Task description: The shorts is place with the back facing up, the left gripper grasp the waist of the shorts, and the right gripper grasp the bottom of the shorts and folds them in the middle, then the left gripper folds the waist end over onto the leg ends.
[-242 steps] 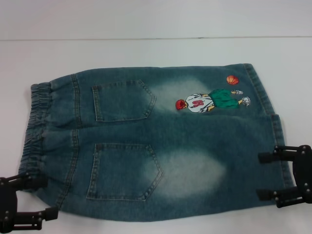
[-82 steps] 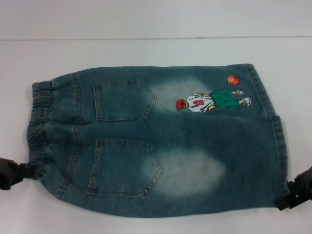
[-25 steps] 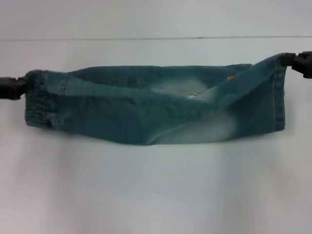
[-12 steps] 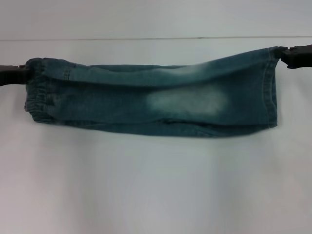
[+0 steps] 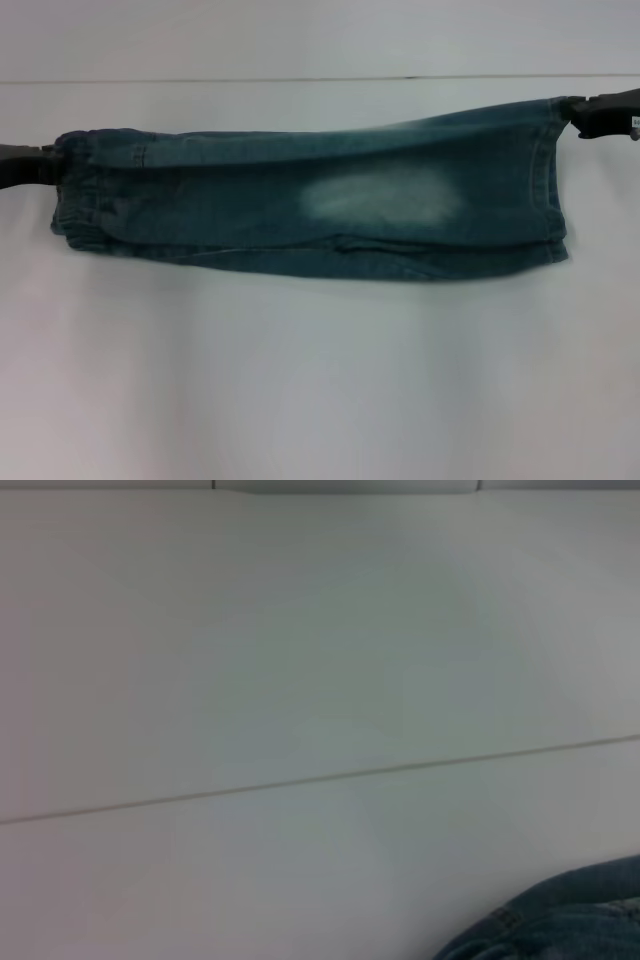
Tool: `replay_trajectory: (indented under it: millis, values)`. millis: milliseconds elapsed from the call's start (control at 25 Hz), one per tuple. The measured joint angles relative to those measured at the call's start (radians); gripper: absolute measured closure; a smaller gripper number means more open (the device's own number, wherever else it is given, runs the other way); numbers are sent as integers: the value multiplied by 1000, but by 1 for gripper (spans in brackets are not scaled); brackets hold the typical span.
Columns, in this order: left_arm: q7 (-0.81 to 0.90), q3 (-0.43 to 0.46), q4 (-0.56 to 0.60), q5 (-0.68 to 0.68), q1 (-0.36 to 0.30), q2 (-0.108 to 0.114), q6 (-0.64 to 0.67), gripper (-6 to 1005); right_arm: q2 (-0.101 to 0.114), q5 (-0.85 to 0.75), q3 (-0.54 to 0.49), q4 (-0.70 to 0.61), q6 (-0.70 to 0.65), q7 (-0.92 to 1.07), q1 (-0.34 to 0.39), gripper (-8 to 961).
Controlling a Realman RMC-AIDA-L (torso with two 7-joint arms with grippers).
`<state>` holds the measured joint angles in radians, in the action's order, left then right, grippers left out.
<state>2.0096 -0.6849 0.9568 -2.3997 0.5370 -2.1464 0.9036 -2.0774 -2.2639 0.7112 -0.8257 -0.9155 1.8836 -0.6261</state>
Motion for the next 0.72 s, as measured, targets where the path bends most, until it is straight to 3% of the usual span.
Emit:
replay_trajectory:
  millis: [440,480,520,720]
  values:
    - [1,-31,1,15,-8,-15,-166,835,-3,-2,-26,17,93,31,6,785]
    - [1,-35,2,16,-11,-16,-168,834,-4,-1,-26,16,93,31,8,737]
    - [0,-36,8,20,-14,-16,-163,591,-4,-1,-26,16,93,31,8,690]
    - [-59,-30,65,126,-65,-15,-76,417,-7,40,-20,-7,54,-5,34,474]
